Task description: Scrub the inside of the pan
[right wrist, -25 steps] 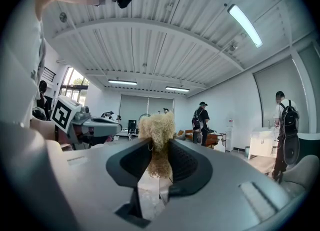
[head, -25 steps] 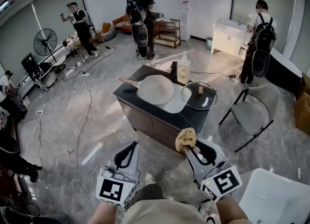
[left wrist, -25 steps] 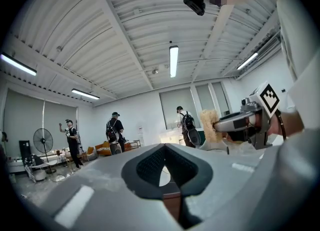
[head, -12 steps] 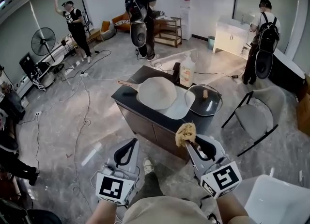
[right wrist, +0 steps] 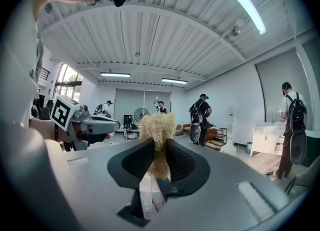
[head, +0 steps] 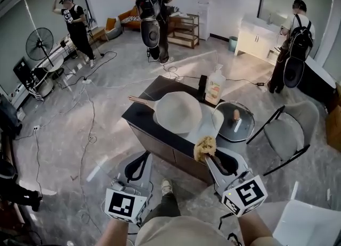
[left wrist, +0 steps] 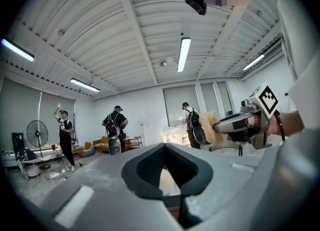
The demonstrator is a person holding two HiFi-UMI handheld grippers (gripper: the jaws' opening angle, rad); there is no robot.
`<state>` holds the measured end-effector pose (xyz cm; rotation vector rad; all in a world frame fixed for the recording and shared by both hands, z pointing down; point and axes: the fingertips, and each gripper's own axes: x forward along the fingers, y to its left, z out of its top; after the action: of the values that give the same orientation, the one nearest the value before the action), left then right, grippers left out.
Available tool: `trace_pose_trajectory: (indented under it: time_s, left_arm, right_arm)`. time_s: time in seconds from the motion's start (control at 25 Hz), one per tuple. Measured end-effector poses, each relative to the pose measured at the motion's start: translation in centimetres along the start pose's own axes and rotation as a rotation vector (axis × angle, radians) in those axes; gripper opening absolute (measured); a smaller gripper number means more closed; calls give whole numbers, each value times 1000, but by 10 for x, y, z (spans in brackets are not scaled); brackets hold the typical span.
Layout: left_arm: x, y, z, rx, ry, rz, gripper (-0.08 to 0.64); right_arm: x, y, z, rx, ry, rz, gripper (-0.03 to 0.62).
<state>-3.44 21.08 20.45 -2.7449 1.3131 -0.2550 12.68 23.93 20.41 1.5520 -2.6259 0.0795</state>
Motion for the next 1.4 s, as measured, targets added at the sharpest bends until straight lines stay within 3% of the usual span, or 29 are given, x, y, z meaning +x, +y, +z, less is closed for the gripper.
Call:
trace_pose_trajectory:
  time_s: [0.48, 0.88, 1.12, 1.4]
  left_arm:
    - [113, 144, -39, -89, 78, -85, 2]
    - [179, 220, -88, -50, 135, -137, 2]
    - [210, 235, -123, -126, 193, -144, 2]
    - [246, 235, -171, -66, 296, -123, 2]
  right_arm:
    - [182, -52, -17, 45, 143, -77, 83]
    - [285, -85, -49, 52, 254, -98, 83]
    - [324, -106, -99, 86, 368, -71, 83]
    - [357, -118, -189, 102, 567, 23, 83]
